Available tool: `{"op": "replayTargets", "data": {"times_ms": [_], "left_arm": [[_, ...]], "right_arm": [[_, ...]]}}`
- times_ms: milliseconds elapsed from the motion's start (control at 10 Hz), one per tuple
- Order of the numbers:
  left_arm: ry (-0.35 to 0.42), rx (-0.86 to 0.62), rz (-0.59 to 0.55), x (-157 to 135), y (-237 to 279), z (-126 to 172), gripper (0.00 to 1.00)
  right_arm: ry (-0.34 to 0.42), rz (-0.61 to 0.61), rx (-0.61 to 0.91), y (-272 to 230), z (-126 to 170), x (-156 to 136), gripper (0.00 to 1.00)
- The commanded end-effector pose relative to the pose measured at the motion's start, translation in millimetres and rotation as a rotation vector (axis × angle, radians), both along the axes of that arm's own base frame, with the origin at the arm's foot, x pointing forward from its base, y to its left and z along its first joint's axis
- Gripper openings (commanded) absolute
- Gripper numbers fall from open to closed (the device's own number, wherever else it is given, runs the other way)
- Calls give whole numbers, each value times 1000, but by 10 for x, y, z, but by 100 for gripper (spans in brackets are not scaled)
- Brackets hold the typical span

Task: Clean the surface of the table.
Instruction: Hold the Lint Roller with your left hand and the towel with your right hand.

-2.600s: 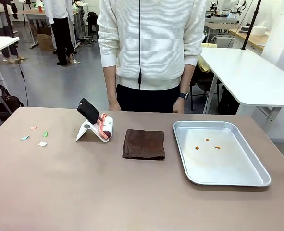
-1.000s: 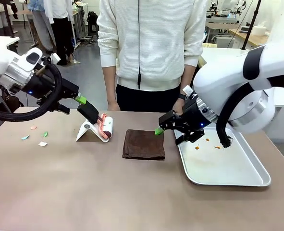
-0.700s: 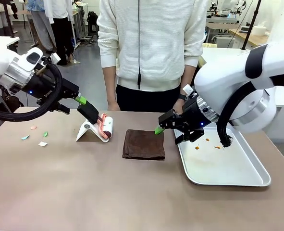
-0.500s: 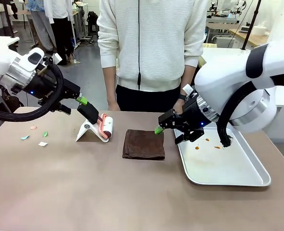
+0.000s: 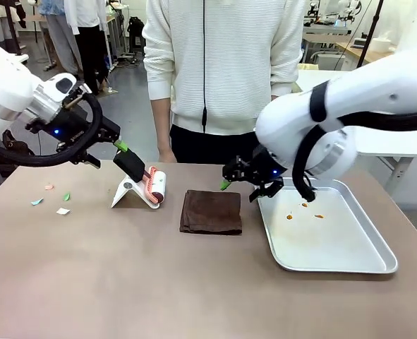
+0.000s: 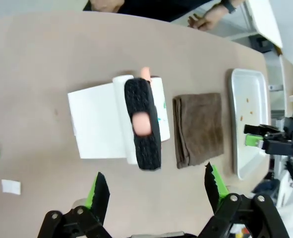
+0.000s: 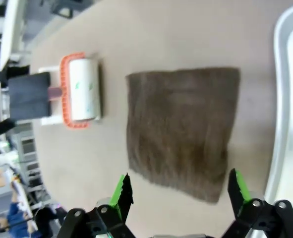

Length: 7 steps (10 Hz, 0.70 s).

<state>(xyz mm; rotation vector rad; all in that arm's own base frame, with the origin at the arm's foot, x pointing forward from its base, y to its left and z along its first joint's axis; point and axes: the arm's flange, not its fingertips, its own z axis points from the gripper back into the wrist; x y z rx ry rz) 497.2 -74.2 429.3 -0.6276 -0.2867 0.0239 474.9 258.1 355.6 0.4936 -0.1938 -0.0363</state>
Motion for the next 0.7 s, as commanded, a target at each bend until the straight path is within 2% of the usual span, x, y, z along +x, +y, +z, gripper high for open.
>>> {"op": "replayTargets", "data": {"times_ms": [0, 200, 600], "left_arm": [[70, -29, 41, 252, -80, 57, 100], [112, -71, 47, 429, -92, 20, 100], [177, -34, 85, 663, -137, -110, 100]], "right_arm": [[66, -37, -74, 241, 21, 339, 100], [116, -46, -112, 303, -112, 467, 100], [180, -96, -217, 401, -366, 636, 100]]}}
